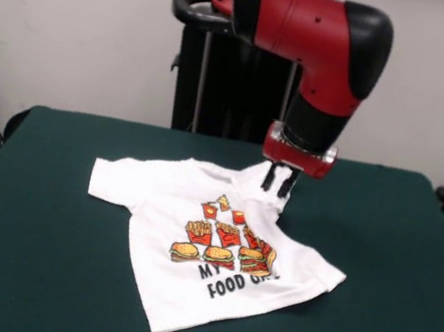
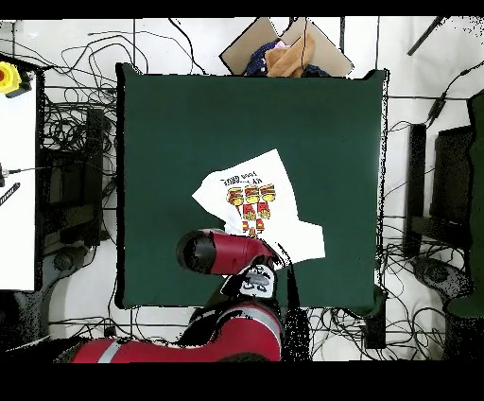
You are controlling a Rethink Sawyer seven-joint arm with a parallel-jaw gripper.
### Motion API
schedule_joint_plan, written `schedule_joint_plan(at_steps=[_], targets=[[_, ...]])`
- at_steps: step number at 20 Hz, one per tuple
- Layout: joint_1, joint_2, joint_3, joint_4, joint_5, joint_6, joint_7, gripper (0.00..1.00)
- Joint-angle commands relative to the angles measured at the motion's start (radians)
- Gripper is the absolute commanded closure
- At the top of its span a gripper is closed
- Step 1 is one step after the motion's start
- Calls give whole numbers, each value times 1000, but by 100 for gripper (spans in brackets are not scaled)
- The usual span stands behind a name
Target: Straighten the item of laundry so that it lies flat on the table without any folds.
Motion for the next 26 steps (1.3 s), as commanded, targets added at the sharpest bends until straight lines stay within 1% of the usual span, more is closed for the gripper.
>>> schedule_joint_plan(at_steps=[1, 3, 4, 6, 9, 10, 11, 13, 16, 18, 20, 23, 26], targets=[[20, 1, -23, -11, -3, 87, 142, 0], [38, -4, -57, -25, -7, 102, 144, 0], [64, -35, -101, -29, -8, 146, 149, 0], [82, -52, -146, -34, -7, 159, 158, 0], [110, -9, -190, -44, 0, 115, 183, 0], [108, 0, -188, -44, -5, 93, 176, 0], [95, 2, -174, -24, -2, 43, 172, 100], [74, -2, -153, -7, -2, 4, 174, 100], [116, 71, -193, -28, 8, -60, 210, 100], [110, 99, -193, -28, 10, -101, 215, 100], [89, 128, -182, -25, 8, -165, 215, 100], [35, 172, -139, -24, 3, -260, 206, 100], [28, 197, -126, -28, 8, -291, 197, 100]])
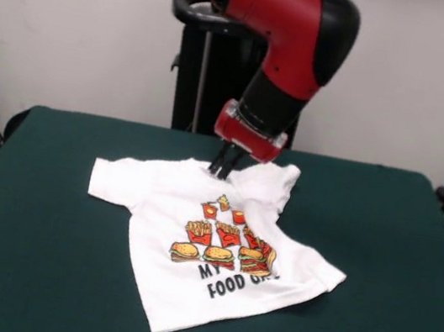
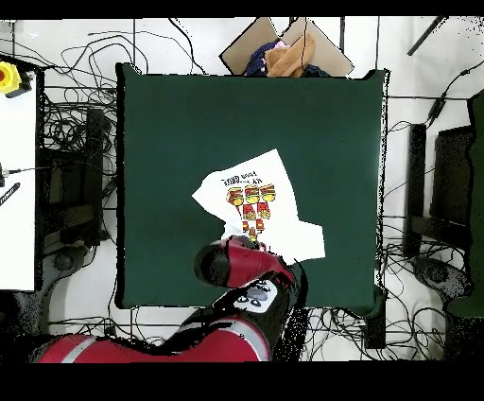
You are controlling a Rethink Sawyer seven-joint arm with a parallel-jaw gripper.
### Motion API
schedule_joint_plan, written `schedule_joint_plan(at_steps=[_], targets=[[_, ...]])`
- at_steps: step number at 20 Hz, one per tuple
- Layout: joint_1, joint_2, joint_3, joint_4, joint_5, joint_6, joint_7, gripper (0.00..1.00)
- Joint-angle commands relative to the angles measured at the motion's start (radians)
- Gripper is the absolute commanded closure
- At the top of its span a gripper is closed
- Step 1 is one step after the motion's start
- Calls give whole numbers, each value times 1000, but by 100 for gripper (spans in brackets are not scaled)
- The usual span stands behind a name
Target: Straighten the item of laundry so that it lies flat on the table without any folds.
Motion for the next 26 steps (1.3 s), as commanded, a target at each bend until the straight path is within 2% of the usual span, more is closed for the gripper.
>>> schedule_joint_plan(at_steps=[1, 7, 13, 21, 26], targets=[[-48, 128, 89, -25, 9, -140, 193, 100], [-80, 139, 141, -14, 17, -149, 174, 100], [-110, 95, 184, -6, 14, -23, 134, 100], [-75, 82, 210, 18, 64, 19, 193, 100], [-87, 90, 240, 32, 71, 8, 211, 100]])
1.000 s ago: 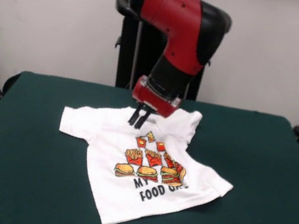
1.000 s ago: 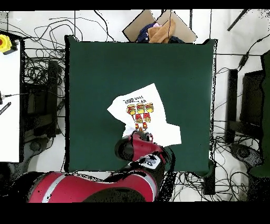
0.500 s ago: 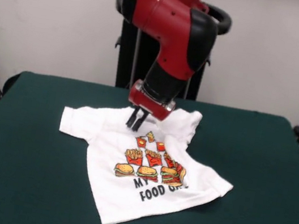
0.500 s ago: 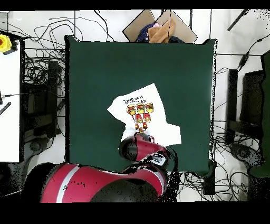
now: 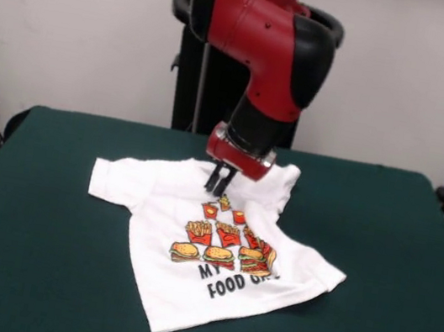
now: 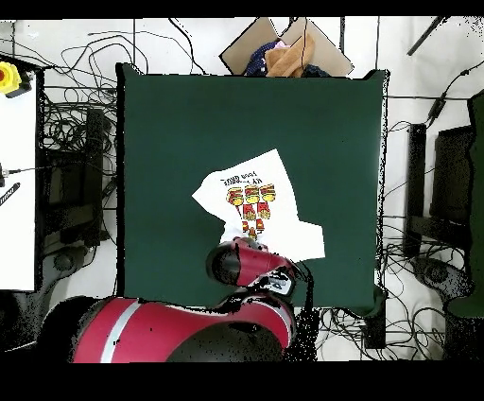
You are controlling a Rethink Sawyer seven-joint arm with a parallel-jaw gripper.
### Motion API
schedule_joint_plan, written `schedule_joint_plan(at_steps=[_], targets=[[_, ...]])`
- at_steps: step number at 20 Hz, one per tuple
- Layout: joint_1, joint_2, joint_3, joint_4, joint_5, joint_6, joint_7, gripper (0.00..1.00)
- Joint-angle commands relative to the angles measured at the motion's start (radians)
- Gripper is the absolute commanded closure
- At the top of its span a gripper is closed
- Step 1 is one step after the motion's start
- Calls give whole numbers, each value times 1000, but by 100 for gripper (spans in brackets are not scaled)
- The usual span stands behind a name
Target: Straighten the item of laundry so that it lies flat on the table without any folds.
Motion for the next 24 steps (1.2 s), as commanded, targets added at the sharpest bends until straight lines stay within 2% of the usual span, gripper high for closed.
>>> schedule_joint_plan(at_steps=[1, 8, 24], targets=[[4, 18, 164, 33, 71, 69, 213, 100], [17, 23, 174, 52, 94, 57, 237, 100], [65, -1, 201, 121, 226, 67, 272, 100]])
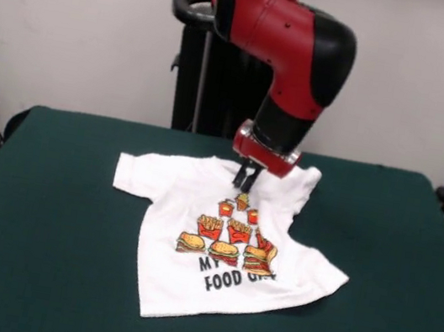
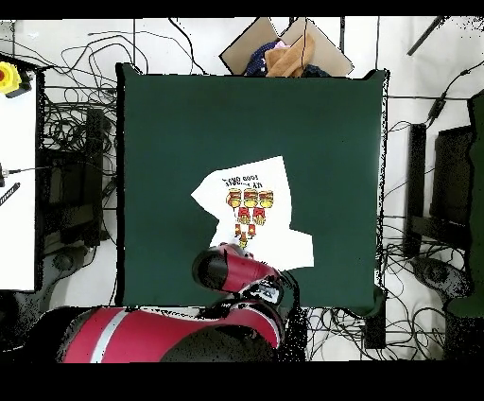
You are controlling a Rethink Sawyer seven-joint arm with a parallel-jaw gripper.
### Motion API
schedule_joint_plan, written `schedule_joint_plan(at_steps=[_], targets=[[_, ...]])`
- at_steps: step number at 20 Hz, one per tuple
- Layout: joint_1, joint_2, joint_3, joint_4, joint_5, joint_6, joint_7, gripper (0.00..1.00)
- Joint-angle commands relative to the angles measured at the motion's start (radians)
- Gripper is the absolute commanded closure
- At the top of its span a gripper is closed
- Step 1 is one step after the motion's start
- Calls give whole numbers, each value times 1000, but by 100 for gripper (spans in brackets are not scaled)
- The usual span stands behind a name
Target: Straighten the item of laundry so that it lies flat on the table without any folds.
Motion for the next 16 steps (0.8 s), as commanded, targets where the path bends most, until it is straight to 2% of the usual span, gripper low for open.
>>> schedule_joint_plan(at_steps=[1, 9, 11, 12, 16], targets=[[36, 27, 149, 30, 97, 69, 269, 100], [47, 34, 141, 32, 119, 54, 246, 100], [76, 35, 100, 22, 124, 43, 244, 100], [65, 31, 106, 27, 124, 29, 248, 100], [89, 10, 77, 21, 141, 64, 249, 100]])
